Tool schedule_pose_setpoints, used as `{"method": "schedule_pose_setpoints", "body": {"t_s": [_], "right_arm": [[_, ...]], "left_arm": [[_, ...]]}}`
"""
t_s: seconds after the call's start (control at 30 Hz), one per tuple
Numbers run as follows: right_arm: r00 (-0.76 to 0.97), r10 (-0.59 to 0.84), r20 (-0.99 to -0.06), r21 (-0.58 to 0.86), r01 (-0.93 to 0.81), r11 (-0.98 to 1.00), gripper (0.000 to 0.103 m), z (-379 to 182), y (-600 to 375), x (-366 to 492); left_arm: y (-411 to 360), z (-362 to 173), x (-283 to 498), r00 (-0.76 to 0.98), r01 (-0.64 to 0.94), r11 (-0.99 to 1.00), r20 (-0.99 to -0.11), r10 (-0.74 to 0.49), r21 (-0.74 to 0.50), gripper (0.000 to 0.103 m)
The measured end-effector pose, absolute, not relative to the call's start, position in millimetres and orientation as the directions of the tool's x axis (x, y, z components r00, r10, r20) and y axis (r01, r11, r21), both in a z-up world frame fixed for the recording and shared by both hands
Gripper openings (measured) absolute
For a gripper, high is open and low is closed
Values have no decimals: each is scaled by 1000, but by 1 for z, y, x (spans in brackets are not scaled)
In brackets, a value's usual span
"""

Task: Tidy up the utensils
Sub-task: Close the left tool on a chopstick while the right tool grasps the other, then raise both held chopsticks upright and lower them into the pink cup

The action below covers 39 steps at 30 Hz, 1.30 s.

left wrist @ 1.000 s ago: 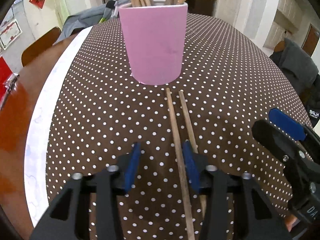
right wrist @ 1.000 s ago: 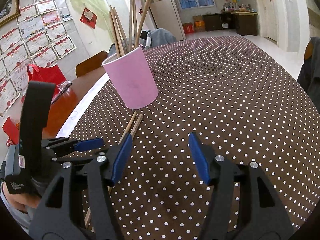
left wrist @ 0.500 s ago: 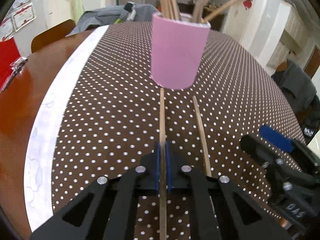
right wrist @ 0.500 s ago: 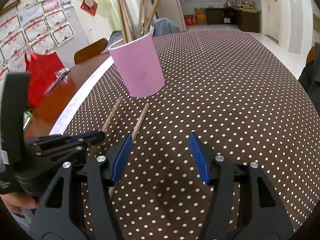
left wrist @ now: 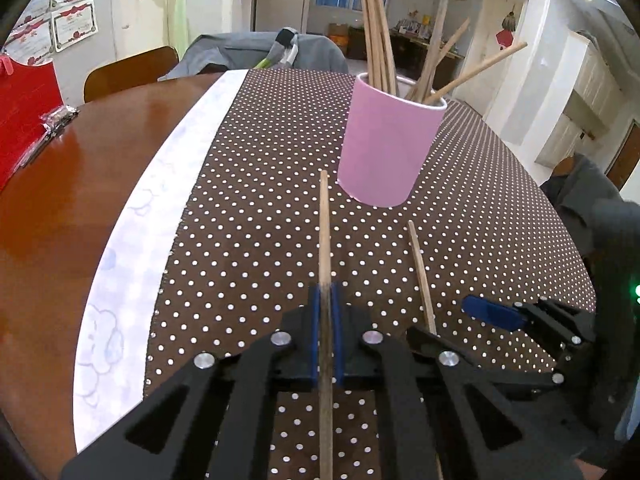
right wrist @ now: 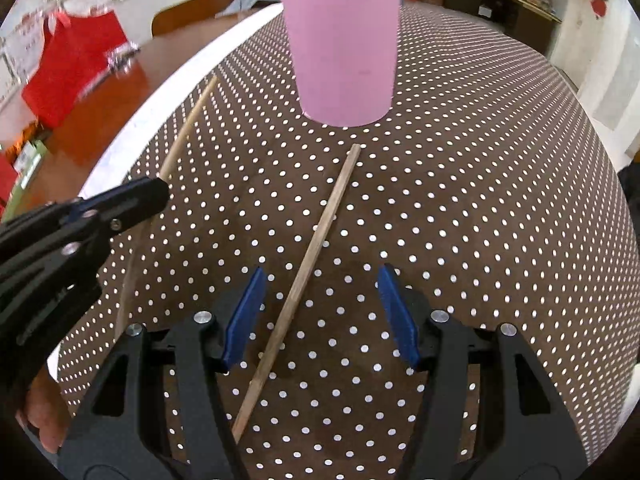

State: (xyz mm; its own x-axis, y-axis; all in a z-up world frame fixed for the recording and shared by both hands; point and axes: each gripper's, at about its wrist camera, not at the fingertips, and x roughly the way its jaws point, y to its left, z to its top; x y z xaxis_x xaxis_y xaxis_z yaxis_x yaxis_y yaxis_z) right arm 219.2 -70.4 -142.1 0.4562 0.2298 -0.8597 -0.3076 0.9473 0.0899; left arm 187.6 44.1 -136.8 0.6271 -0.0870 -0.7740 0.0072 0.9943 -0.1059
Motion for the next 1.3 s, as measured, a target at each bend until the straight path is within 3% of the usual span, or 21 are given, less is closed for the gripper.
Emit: {"method": "schedule_pose_setpoints", "body": {"t_s": [0.07,0.27,0.67,0.93,1.3], "right_arm": [[443,212,-871,71,-315,947,33,-140,-66,224],[382,216,-899,88,-324,942,14,-138,-75,244],[374,351,-858,241,-309,920,6,-137,-115,235],[423,426,-800,299,-334,894,6,-116,-145,212],[545,561,-623,389,-406,827,6,-51,-184,181]], "left_arm": [[46,-136,187,628,5,994,-773,-89,-111,7],[49,-136,188,631,-5,991,-769,-99,-131,7],[43,-127,185,650,39,987,-746,-142,-153,7],[30,-112,180,678,89,982,-712,-181,-164,7],[13,-71,172,751,168,970,-615,-241,-174,7]]}}
